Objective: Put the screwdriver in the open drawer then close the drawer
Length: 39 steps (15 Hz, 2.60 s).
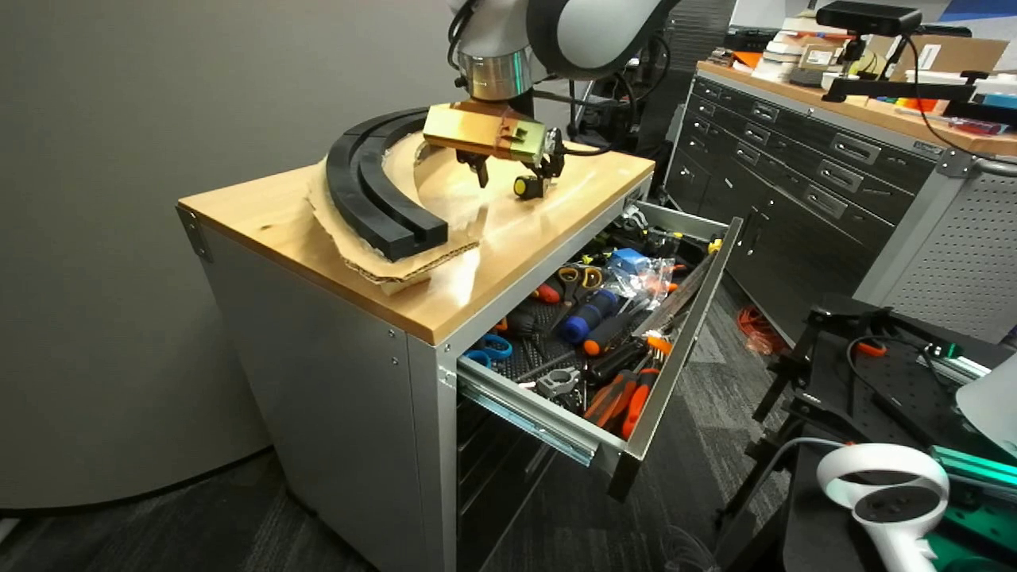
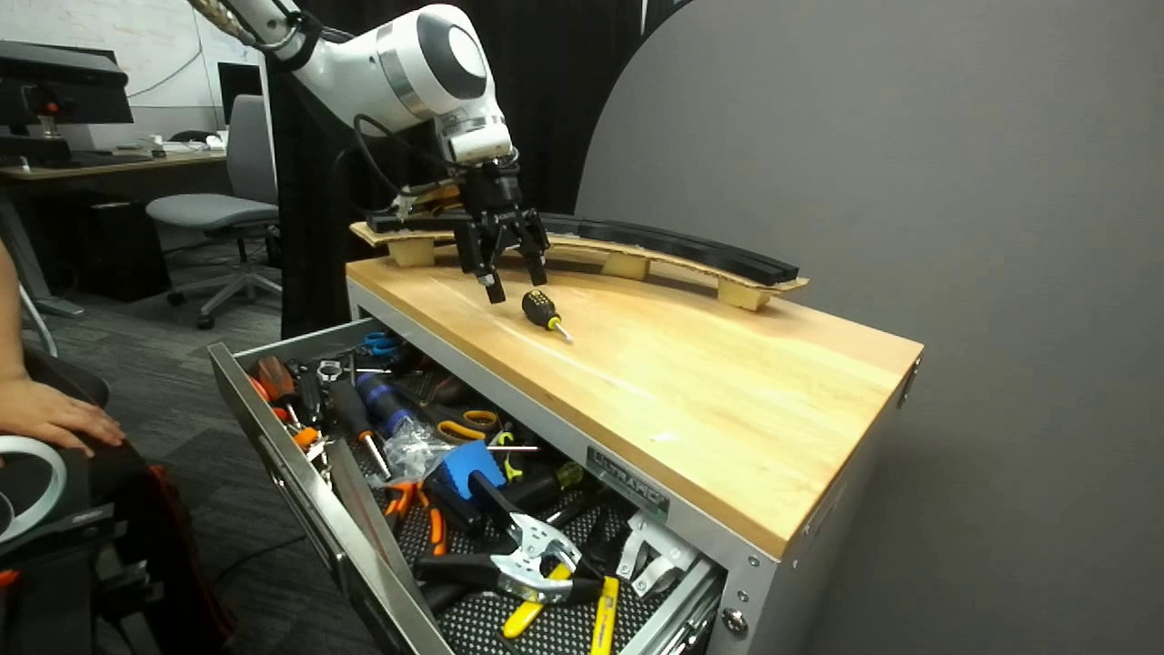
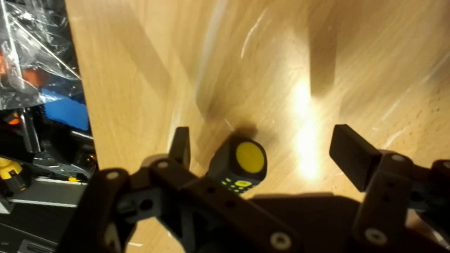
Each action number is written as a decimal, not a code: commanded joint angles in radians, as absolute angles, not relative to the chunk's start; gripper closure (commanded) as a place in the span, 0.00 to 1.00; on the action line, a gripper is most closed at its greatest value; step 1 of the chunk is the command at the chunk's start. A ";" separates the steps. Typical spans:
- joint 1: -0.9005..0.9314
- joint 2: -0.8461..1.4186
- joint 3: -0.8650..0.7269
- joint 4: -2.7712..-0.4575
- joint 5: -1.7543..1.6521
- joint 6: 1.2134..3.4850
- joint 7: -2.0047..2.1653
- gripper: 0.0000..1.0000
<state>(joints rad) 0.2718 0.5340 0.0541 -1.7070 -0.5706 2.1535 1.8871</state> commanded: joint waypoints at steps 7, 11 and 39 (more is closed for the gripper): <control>0.309 0.567 -0.053 -1.676 -0.595 2.122 1.907 0.26; 0.308 0.569 -0.061 -1.673 -0.600 2.118 1.908 0.58; 0.231 0.165 0.133 -2.323 -0.359 2.350 0.569 0.26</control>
<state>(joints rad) 0.2417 0.1843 0.1194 -2.2995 -0.3968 2.3694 0.7192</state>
